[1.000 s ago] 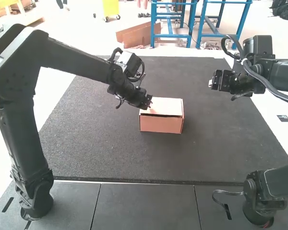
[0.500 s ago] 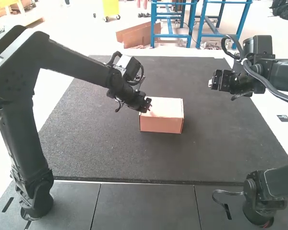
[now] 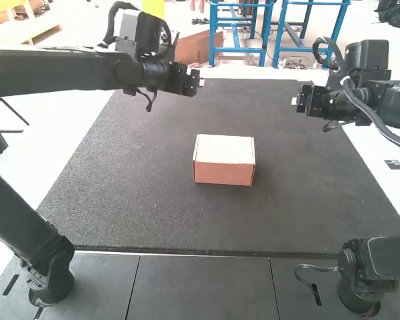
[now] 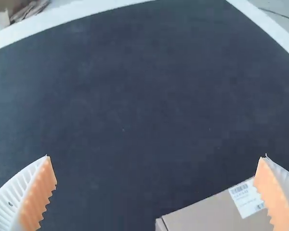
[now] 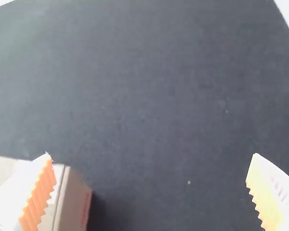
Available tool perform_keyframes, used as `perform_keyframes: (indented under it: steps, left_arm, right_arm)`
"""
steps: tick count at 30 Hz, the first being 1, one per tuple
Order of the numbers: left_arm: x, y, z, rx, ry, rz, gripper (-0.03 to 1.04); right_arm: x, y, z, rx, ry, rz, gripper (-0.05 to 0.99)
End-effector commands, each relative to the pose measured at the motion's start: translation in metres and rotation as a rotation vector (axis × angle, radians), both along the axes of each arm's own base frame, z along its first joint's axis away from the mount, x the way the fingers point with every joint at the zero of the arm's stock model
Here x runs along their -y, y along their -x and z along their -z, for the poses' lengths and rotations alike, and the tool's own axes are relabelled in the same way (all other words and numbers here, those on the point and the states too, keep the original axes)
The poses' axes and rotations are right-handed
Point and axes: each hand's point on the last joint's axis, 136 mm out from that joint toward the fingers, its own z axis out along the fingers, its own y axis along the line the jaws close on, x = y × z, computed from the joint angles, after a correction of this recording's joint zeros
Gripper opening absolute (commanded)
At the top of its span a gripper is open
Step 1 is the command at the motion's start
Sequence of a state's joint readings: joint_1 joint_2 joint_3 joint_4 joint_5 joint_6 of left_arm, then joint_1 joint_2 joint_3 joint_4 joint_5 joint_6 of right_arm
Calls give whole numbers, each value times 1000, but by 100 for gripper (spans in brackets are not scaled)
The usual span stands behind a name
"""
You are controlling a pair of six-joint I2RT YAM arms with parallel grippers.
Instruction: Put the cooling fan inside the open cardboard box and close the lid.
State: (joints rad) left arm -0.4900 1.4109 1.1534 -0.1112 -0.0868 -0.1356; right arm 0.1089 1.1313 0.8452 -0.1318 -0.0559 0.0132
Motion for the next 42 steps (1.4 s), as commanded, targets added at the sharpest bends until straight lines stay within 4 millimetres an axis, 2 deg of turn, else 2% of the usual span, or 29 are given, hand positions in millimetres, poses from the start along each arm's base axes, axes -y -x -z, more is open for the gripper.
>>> perform_keyframes:
  steps: [1, 3, 7, 14, 23, 30, 33, 35, 42]
  left_arm:
    - [-24, 10, -30, 117, 50, -65, 97]
    - [-34, 16, -44, 207, 91, -86, 97]
    - [-56, 39, -51, 293, 127, -109, 97]
    - [-92, 73, -46, 336, 228, -177, 97]
    - [-144, 108, -16, 436, 222, -321, 97]
    - [-171, 132, 33, 443, 147, -378, 97]
    - [-180, 142, 37, 488, 117, -396, 97]
    - [-185, 149, 33, 543, 104, -404, 96]
    - [-186, 164, 55, 553, 100, -393, 96]
  right_arm:
    - [2, 0, -30, 102, 62, -40, 91]
    - [1, 0, -34, 116, 49, -38, 91]
    - [2, 4, -44, 166, 47, -34, 91]
    - [7, 24, -37, 195, 90, -28, 91]
    - [14, 57, -30, 307, 110, -14, 91]
    - [27, 80, -31, 463, 109, 54, 91]
    - [27, 91, -46, 568, 96, 58, 91]
    - [24, 97, -49, 609, 88, 41, 91]
    - [25, 99, -19, 605, 91, 45, 91]
